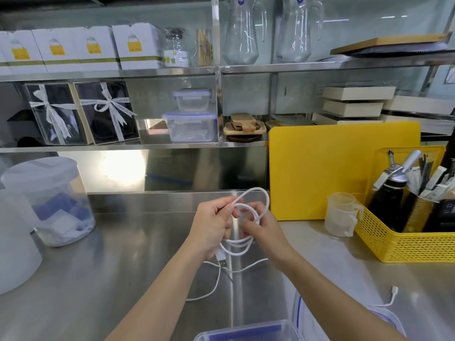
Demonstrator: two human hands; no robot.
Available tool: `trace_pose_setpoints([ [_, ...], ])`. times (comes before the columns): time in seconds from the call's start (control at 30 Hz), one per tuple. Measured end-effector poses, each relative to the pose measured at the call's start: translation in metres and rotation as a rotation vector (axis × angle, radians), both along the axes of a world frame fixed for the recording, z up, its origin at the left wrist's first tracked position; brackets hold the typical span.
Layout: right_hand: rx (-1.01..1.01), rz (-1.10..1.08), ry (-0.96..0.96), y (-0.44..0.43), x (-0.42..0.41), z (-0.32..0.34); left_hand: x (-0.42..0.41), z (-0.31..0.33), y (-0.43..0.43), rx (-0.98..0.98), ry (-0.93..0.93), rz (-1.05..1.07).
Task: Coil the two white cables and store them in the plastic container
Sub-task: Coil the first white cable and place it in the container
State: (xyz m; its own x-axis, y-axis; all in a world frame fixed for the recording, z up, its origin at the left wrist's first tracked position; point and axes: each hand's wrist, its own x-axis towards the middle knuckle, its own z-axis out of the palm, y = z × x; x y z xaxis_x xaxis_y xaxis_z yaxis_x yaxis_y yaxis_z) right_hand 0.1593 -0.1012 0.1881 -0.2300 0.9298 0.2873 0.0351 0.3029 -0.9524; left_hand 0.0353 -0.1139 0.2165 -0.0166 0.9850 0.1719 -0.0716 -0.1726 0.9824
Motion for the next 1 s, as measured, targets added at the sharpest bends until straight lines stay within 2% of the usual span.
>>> trace_pose_setpoints([
  [0.13, 0.081, 0.007, -0.101, 0.000, 0.004, -0.007, -0.009, 0.008, 0.002, -0.002, 0.023, 0.062],
  [0.3, 0.092, -0.035, -0.096, 0.000, 0.022, -0.005, -0.021, 0.020, 0.002, 0.004, -0.001, 0.066],
  [0.5, 0.078, -0.104, -0.132, 0.005, 0.053, -0.010, -0.033, 0.030, 0.004, -0.017, 0.023, 0.167],
  [0.73, 0.060, -0.048, -0.391, 0.008, 0.048, -0.002, -0.025, 0.021, 0.006, -0.014, 0.015, 0.222],
  [0.87, -0.003, 0.085, -0.124, -0.001, 0.017, 0.016, -0.011, 0.014, 0.003, -0.013, 0.047, 0.206],
  [1.0, 0.035, -0.121, 0.066, 0.000, -0.008, 0.018, -0.003, 0.012, -0.003, -0.025, 0.078, 0.187],
])
